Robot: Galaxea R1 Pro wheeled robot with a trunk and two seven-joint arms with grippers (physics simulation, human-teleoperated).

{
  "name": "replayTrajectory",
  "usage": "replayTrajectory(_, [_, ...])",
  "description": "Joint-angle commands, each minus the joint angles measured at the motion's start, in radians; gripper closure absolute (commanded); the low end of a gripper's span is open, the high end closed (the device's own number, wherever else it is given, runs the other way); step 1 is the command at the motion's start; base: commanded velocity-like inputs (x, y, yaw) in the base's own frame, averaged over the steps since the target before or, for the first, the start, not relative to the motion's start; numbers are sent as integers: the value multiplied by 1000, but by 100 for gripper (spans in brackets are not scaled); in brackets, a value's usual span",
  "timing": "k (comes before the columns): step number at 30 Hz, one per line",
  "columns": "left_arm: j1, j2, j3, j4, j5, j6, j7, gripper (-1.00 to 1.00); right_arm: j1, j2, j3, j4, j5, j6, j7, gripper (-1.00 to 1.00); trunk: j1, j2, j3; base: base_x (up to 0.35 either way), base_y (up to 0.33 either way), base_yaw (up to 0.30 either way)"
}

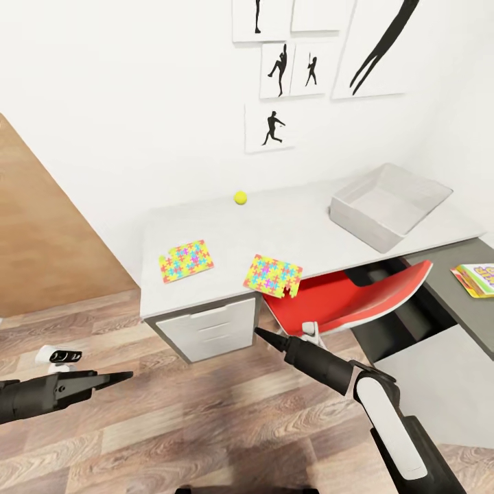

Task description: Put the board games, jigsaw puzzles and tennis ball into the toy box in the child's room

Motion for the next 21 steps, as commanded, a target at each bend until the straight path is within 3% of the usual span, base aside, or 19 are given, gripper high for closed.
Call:
replayTrajectory(1, [0,0,1,0,0,11,-4,-100,-1,-1,1,0,-1,0,1,-100,1,-2,0,0,0,0])
replayTrajectory(21, [0,-1,-2,0,0,10,-3,-100,-1,0,5,0,0,-7,1,-100,1,-2,33,0,0,0])
